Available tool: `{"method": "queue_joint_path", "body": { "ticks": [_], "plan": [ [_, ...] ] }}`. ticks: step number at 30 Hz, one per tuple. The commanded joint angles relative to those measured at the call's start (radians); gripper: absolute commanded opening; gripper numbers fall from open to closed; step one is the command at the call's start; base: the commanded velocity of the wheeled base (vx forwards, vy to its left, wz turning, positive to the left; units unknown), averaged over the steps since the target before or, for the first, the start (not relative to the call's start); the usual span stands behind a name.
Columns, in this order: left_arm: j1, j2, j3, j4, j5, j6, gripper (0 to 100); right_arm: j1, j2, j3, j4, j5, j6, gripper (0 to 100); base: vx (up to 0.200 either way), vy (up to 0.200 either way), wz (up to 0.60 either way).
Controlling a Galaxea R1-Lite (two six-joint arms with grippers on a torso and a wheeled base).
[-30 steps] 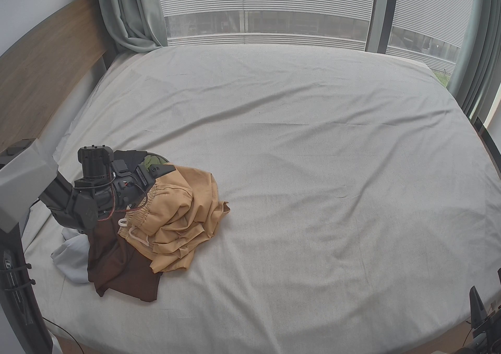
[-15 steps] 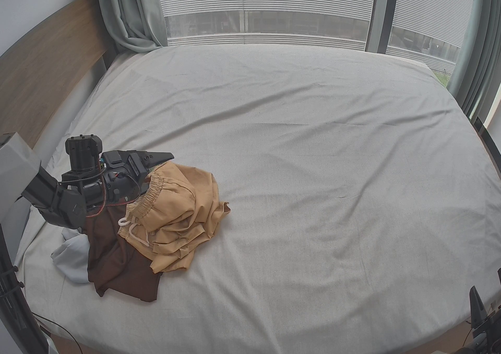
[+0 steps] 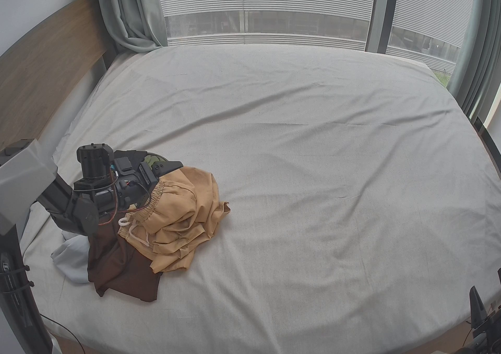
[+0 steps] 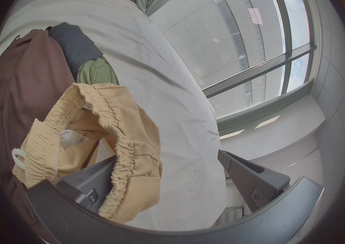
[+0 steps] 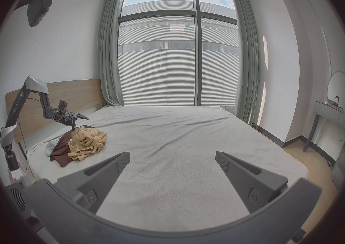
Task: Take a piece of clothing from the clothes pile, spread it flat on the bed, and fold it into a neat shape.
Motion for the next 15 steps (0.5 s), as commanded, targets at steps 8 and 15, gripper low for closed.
{"method": "queue_joint_path", "body": {
  "ticks": [8,15],
  "plan": [
    [-0.014,0.046,-0.018,-0.002,0.004,0.001,100,0.0,-0.016,0.018,0.0,0.0,-0.001,100,0.0,0.0,0.0],
    [-0.015,0.065,-0.018,-0.002,0.003,0.031,0,0.0,-0.016,0.018,0.0,0.0,-0.001,100,0.0,0.0,0.0]
  ]
}}
